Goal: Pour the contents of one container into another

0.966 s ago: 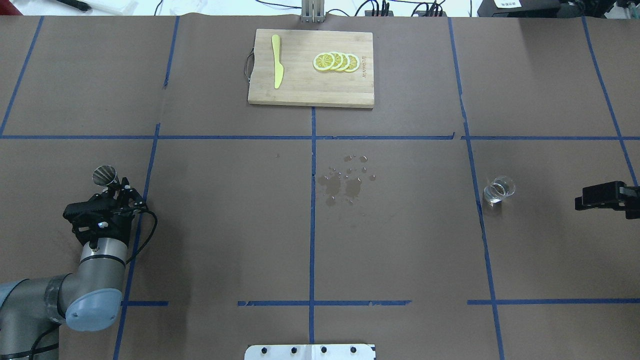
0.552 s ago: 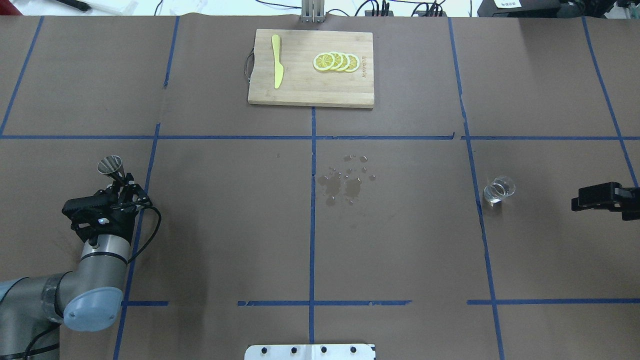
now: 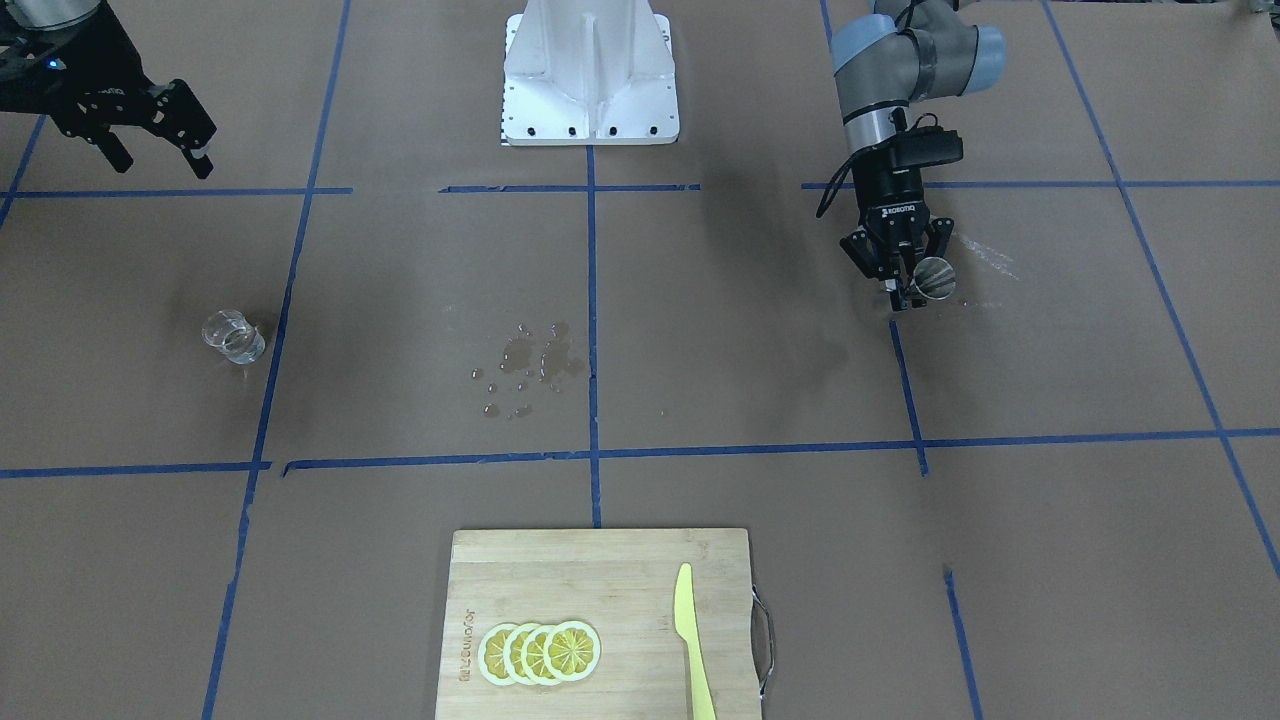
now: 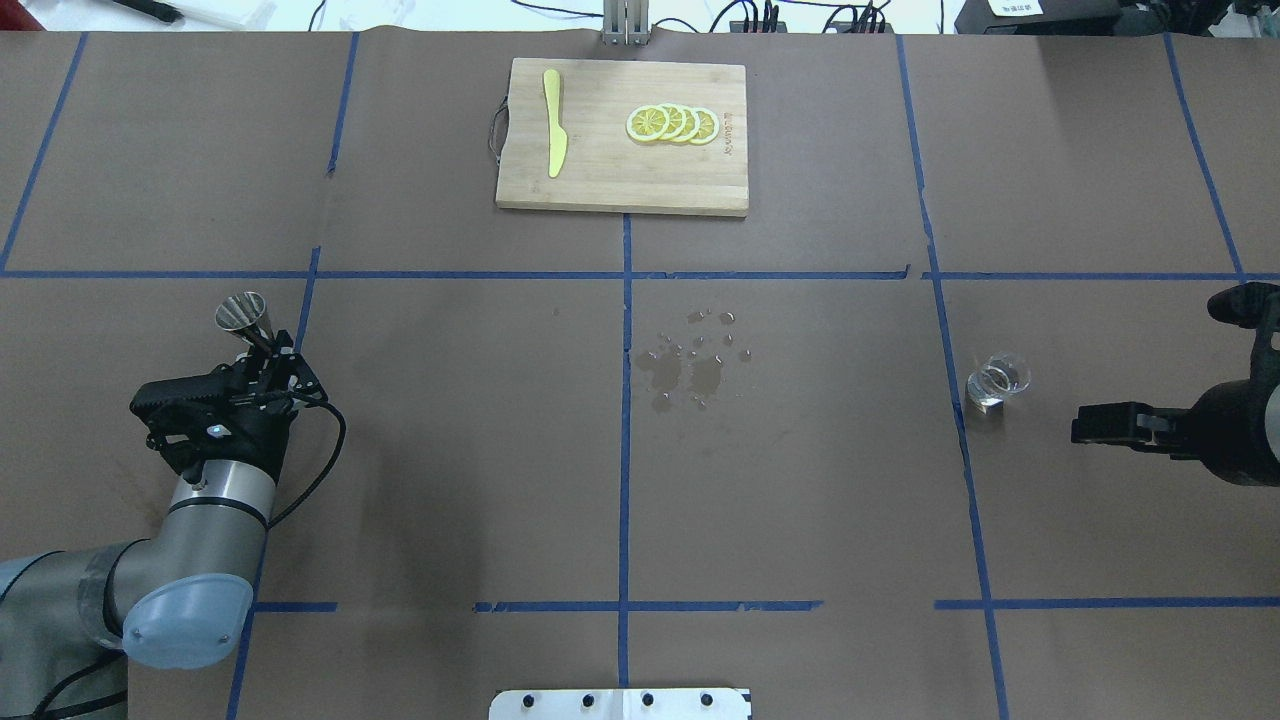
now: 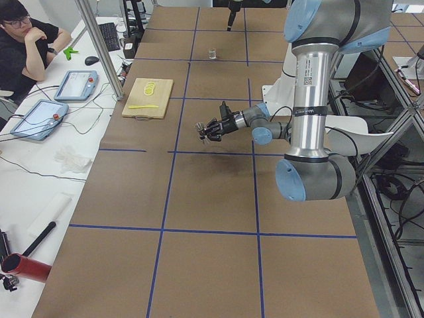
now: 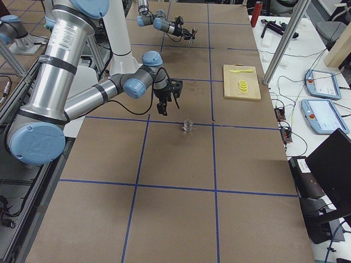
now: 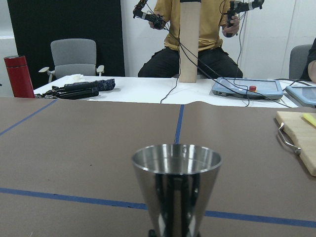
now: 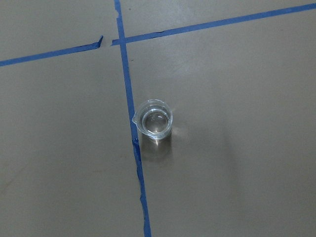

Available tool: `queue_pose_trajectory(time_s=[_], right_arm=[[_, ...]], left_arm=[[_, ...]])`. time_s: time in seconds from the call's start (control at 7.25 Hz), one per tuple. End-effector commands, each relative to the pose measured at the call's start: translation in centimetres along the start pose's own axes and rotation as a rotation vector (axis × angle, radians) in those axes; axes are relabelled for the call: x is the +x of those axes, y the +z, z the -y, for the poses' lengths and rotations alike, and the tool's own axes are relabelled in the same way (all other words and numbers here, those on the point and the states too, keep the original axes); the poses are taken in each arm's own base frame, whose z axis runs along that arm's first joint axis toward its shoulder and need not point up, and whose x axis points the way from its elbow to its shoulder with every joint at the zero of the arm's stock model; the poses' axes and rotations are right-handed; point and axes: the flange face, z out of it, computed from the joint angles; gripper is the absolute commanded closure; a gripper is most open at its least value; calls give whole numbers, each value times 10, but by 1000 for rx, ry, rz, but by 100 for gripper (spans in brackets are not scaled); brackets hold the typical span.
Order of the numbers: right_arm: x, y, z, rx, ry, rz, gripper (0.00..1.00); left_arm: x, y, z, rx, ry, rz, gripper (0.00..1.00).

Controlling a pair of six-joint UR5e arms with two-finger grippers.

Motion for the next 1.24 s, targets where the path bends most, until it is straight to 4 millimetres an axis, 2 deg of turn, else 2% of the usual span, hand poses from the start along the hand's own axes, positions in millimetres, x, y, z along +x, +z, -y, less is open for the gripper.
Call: queue_pose_trajectory(time_s=[0.0, 0.14, 0.41, 0.69, 0.97, 1.1], right_arm=[[-22, 23, -30, 95, -44, -27, 0], [-25, 28, -35, 149, -59, -41, 0], [-26, 39, -37, 256, -84, -9, 0], [-2, 67, -30, 377, -134, 0, 0], [11, 99, -35, 503, -173, 21, 0], [12, 108, -40, 536, -190, 8, 0]], left_arm=[[18, -2, 12, 7, 3, -22, 100], [27, -4, 19, 12, 2, -43, 100], [27, -1, 25, 21, 16, -46, 100], [26, -1, 25, 24, 7, -71, 100], [25, -1, 23, 33, 22, -109, 100], [23, 0, 24, 34, 26, -108, 100]])
